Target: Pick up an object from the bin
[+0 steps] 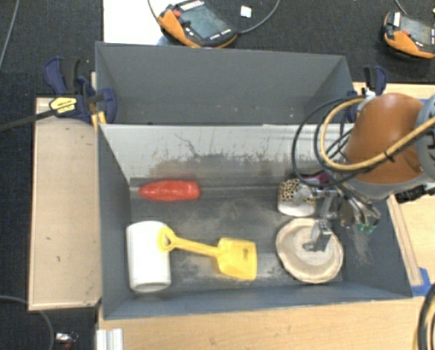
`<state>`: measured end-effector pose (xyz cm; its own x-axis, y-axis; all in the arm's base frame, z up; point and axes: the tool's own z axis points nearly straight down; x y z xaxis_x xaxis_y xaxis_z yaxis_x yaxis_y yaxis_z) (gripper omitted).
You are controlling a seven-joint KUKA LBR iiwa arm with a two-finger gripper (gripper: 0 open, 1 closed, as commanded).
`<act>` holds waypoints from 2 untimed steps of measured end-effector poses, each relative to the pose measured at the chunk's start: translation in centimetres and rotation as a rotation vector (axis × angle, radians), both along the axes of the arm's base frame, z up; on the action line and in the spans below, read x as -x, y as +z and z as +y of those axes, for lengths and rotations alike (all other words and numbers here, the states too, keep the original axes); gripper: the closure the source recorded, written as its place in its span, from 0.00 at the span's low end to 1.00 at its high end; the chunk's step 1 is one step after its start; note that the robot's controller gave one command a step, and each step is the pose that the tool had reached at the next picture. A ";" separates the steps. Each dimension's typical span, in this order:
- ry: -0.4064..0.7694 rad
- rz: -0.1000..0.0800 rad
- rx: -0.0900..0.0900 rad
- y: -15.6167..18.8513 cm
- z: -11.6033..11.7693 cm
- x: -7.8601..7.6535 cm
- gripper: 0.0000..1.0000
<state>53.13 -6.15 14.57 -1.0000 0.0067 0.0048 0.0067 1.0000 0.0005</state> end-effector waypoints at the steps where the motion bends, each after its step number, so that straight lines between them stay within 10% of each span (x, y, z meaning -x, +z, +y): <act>1: 0.003 -0.008 0.001 0.4 0.0 -0.2 0.00; 2: 0.587 -0.020 0.000 -7.2 0.1 -3.9 0.00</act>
Offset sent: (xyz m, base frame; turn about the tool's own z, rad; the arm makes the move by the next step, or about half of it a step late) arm 0.0343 -0.0020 -0.0757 -0.5857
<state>57.02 -6.03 7.35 -0.8362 -0.5483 -0.0143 -0.5483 0.8363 -0.0050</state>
